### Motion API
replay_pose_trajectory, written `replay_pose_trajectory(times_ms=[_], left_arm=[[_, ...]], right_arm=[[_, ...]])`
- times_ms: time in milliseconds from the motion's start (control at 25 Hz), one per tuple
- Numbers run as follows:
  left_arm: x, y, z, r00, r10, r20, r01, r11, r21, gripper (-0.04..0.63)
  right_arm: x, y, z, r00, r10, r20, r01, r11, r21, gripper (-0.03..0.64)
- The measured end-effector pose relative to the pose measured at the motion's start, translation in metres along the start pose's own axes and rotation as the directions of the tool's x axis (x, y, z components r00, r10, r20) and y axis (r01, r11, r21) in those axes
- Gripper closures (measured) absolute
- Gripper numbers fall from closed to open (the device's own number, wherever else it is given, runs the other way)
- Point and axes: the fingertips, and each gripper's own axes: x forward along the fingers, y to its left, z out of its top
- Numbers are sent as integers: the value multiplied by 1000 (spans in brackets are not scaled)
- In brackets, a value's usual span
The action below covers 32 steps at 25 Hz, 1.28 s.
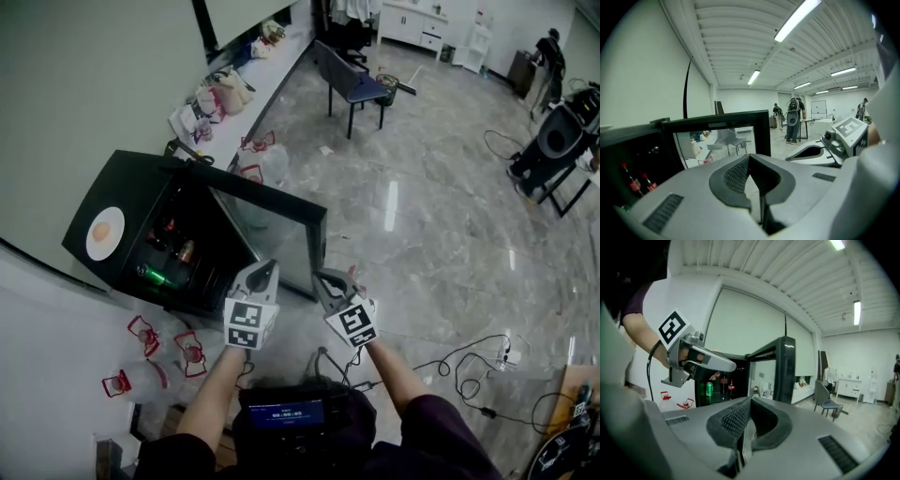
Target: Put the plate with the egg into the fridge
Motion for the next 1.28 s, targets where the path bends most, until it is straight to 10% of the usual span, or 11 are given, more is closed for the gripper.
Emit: replay_pose_trajectory(times_ms=[440, 920, 1280], left_arm=[[-139, 169, 46, 971, 230, -72, -211, 956, 204, 586], [-242, 380, 42, 913, 371, -171, -306, 898, 315, 585], [-237, 465, 0, 895, 194, -401, -153, 979, 133, 566]], right_arm=[[90, 107, 136, 954, 267, 136, -203, 910, -362, 609], [218, 244, 231, 910, 409, 63, -201, 571, -796, 607], [259, 276, 242, 908, 411, -79, -243, 365, -899, 531]])
